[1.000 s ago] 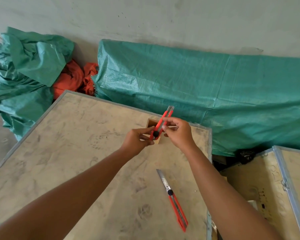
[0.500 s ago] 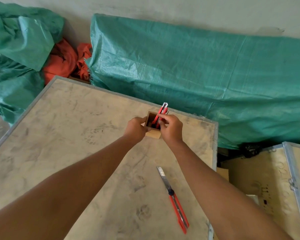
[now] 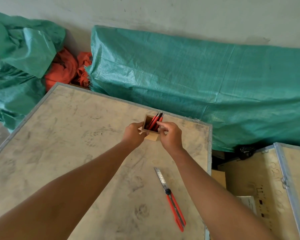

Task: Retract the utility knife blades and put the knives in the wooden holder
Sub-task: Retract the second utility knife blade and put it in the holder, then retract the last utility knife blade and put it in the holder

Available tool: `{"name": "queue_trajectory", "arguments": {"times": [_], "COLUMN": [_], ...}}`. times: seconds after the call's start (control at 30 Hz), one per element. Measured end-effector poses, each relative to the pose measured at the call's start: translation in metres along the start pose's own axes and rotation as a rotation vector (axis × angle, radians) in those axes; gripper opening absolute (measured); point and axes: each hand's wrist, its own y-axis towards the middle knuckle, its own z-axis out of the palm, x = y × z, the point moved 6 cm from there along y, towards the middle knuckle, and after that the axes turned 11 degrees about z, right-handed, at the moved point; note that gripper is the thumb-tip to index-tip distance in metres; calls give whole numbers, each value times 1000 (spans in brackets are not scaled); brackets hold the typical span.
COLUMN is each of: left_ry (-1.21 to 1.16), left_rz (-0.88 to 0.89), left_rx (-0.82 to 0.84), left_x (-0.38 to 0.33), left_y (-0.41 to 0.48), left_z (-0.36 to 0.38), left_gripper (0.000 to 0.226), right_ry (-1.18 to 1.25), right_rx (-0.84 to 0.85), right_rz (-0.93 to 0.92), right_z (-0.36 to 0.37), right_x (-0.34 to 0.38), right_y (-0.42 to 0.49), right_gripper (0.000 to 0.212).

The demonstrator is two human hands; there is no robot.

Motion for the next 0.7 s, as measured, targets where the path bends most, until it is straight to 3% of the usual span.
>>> {"name": "queue_trajectory", "arguments": {"times": [0.27,0.47,0.7], "left_ry": [-112,-168,-145], "left_rz": [-37,-141,-241], "left_rx": [-56,4,83], "left_x": [-8,4,15], "left_y": [-85,-174,-247], "left_z": [16,86,169], "left_gripper": [54,50,51], "right_ry": [5,-33,-225], "right_rx": [117,319,558], "right_rz": [125,291,283], "right_z": [-40,-51,-31], "right_x": [-35,-86,-123], "right_y": [-59,-109,-154], "right_gripper": [29,27,34]}}
